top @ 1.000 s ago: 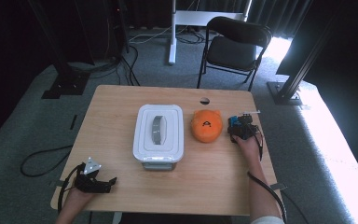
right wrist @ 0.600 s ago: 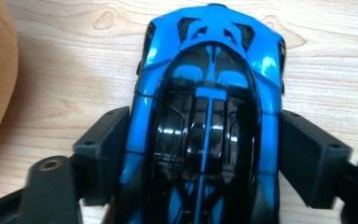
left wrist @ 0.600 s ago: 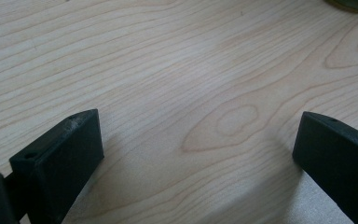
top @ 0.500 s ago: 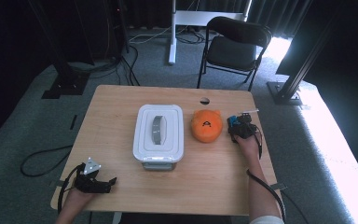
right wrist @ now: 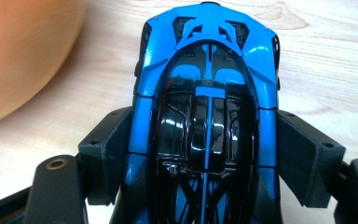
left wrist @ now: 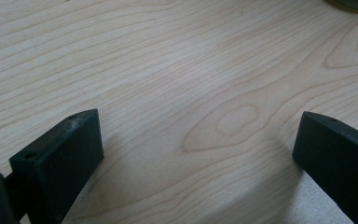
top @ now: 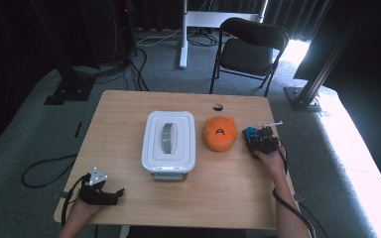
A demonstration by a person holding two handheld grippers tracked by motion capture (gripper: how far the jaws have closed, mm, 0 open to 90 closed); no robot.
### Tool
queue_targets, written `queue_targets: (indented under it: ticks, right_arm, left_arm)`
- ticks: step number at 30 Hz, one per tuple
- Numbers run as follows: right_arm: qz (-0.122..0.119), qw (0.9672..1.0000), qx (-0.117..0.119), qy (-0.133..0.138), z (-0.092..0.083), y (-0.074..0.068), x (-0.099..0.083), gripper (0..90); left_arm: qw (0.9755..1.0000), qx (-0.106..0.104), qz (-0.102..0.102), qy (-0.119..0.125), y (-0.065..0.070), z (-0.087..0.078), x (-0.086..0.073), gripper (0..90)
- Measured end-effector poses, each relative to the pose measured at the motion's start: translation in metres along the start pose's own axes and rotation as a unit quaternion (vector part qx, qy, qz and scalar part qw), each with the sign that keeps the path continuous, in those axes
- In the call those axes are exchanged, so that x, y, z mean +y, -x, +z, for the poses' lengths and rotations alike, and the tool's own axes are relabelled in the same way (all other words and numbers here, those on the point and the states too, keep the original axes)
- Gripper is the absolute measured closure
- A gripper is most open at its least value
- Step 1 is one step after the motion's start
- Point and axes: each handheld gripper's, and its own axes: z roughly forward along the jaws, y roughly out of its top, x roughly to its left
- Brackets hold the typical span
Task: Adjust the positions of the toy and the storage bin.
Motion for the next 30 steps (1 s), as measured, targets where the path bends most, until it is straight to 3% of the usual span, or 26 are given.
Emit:
queue_targets:
  ticks: [6, 13, 14, 18, 21, 23, 25, 30]
  right_arm:
    - [-0.022, 0.9993, 0.029, 0.002, -0.027, -0.011, -0.028, 25.3]
    - [-0.05, 0.9975, 0.044, 0.024, -0.059, -0.025, -0.056, 25.3]
    - [-0.062, 0.9969, 0.041, 0.025, -0.065, -0.027, -0.061, 25.3]
    - [-0.071, 0.9964, 0.04, 0.025, -0.084, -0.03, -0.077, 25.3]
    - [-0.078, 0.9954, 0.051, 0.024, -0.094, -0.03, -0.089, 25.3]
    - [-0.075, 0.9951, 0.063, 0.01, -0.098, -0.03, -0.098, 25.3]
    - [-0.089, 0.9944, 0.057, 0.0, -0.1, -0.032, -0.108, 25.3]
    - [-0.083, 0.9943, 0.066, -0.008, -0.105, -0.031, -0.127, 25.4]
  left_arm:
    - [1.0, 0.0, 0.0, 0.0, 0.0, 0.0, 0.0, 2.0]
    - [1.0, 0.0, 0.0, 0.0, 0.0, 0.0, 0.0, 2.0]
    - [1.0, 0.0, 0.0, 0.0, 0.0, 0.0, 0.0, 2.0]
    - [1.0, 0.0, 0.0, 0.0, 0.0, 0.0, 0.0, 2.0]
    - [1.0, 0.001, -0.001, 0.0, 0.0, 0.0, 0.0, 1.9]
    - [1.0, 0.001, -0.001, -0.001, 0.0, 0.0, 0.0, 2.0]
    - [1.0, 0.001, -0.001, 0.0, 0.0, 0.0, 0.0, 1.9]
    - [1.0, 0.001, -0.001, 0.0, 0.0, 0.0, 0.0, 2.0]
